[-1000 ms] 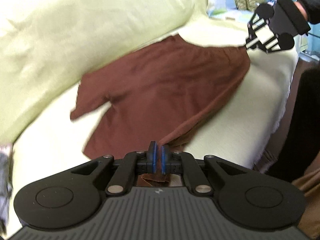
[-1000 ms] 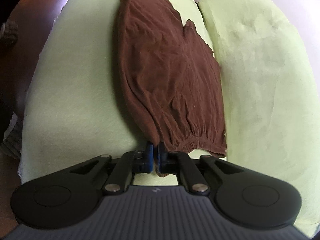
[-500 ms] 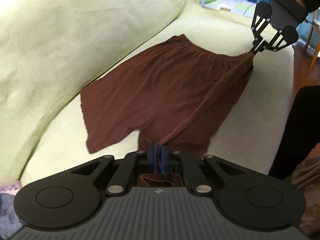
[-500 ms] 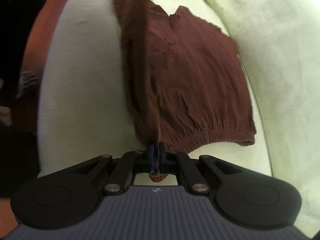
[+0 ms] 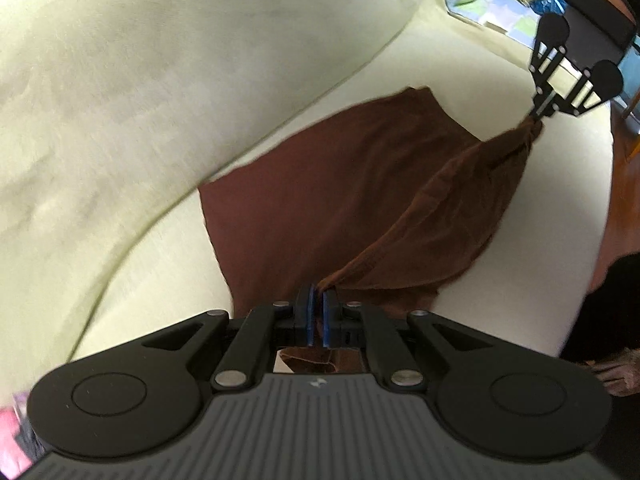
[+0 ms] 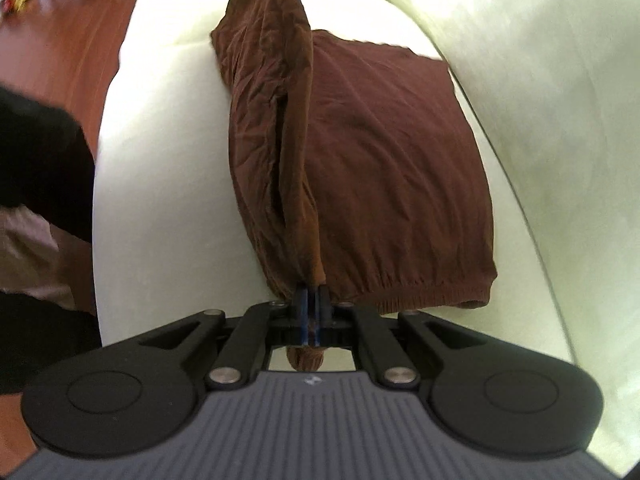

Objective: Fold clothes

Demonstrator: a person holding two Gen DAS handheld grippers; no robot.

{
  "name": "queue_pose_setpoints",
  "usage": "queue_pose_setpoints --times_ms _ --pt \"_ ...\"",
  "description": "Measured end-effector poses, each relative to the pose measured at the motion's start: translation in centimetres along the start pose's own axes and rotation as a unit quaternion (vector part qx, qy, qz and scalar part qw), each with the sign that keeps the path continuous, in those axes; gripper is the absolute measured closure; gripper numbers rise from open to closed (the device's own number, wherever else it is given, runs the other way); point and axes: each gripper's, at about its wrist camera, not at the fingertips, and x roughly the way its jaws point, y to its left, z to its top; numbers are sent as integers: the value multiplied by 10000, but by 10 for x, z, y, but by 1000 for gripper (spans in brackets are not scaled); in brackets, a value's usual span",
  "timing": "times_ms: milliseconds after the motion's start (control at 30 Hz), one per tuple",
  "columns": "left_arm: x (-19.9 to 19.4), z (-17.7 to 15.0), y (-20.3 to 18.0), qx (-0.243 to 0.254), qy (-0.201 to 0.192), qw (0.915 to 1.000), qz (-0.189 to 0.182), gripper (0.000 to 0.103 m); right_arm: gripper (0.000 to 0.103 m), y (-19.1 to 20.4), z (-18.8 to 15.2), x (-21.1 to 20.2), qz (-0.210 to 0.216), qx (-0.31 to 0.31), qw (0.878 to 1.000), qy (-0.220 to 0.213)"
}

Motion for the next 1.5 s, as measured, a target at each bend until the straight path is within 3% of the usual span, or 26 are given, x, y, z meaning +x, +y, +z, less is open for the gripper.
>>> queue_pose_setpoints --times_ms 333,533,800,1033,1267,1500 --pt "74 56 85 743 -31 9964 -413 101 102 -67 25 23 114 1325 9908 267" --pt "118 93 116 959 30 9952 -191 101 102 -114 9 31 260 2102 9773 67" --pt "160 106 111 1255 333 9913 232 101 102 -169 -27 55 607 2978 9524 -250" --pt "189 106 110 1364 478 9873 665 101 103 -176 -35 66 573 3405 9368 -556" --pt "208 104 116 1530 499 9833 854 101 103 -170 -46 62 447 3503 9334 -639" --pt "222 88 116 1789 532 9777 968 101 103 -165 -57 83 415 3610 9302 -521"
